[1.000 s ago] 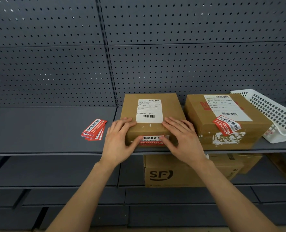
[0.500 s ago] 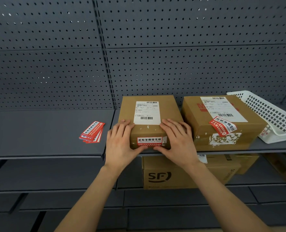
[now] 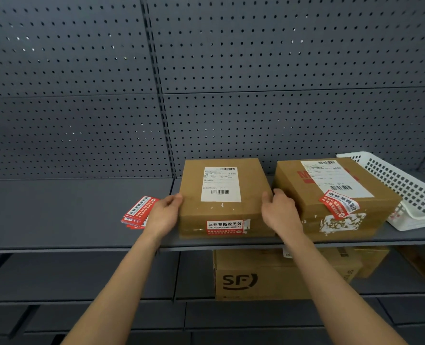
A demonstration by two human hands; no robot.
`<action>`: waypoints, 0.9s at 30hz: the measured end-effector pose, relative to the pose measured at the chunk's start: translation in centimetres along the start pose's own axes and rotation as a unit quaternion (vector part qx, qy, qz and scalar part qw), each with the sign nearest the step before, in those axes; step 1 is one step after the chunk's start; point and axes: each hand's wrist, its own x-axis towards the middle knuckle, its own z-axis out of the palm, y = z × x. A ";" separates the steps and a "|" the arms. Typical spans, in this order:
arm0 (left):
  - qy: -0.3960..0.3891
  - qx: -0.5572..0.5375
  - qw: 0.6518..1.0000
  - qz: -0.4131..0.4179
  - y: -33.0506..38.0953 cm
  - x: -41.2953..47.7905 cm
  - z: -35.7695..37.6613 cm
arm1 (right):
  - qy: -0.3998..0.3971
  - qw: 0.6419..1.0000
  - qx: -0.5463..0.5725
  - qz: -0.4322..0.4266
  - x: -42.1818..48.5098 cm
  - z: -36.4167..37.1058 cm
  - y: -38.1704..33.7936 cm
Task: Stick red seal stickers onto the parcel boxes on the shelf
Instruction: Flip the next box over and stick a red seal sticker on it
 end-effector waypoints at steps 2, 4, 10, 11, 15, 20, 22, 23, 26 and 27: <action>0.003 0.024 0.999 0.021 -0.5 -0.2 0.0 | -0.016 1.000 -0.007 -0.003 0.5 0.1 0.0; 0.028 -0.002 0.998 0.050 -1.2 -0.2 -0.3 | -0.019 0.999 0.027 -0.013 0.5 0.0 0.1; 0.072 -0.089 0.981 0.154 -1.0 -0.6 -2.0 | 0.024 0.962 0.267 -0.044 0.0 -1.3 -1.0; 0.066 -0.123 0.978 0.153 -0.4 -0.9 -2.3 | 0.018 0.949 0.311 -0.039 0.0 -1.5 -1.4; 0.034 -0.305 0.945 0.110 1.4 -1.1 -3.0 | -0.011 0.892 0.450 -0.027 0.0 -2.8 -2.2; 0.025 -0.284 0.955 0.083 0.9 -0.7 -3.4 | -0.027 0.890 0.456 -0.012 0.1 -3.0 -1.4; 0.020 -0.284 0.955 0.083 0.7 -0.6 -3.4 | -0.043 0.892 0.449 -0.010 0.1 -2.9 -1.0; 0.013 -0.289 0.954 0.081 0.5 -0.4 -3.5 | -0.052 0.893 0.447 -0.012 0.2 -2.9 -0.8; -0.014 -0.265 0.961 0.073 0.1 -0.2 -4.1 | -0.074 0.892 0.445 -0.021 0.3 -2.5 -0.1; -0.022 -0.250 0.965 0.075 0.1 -0.2 -4.2 | -0.074 0.894 0.442 -0.025 0.3 -2.3 0.2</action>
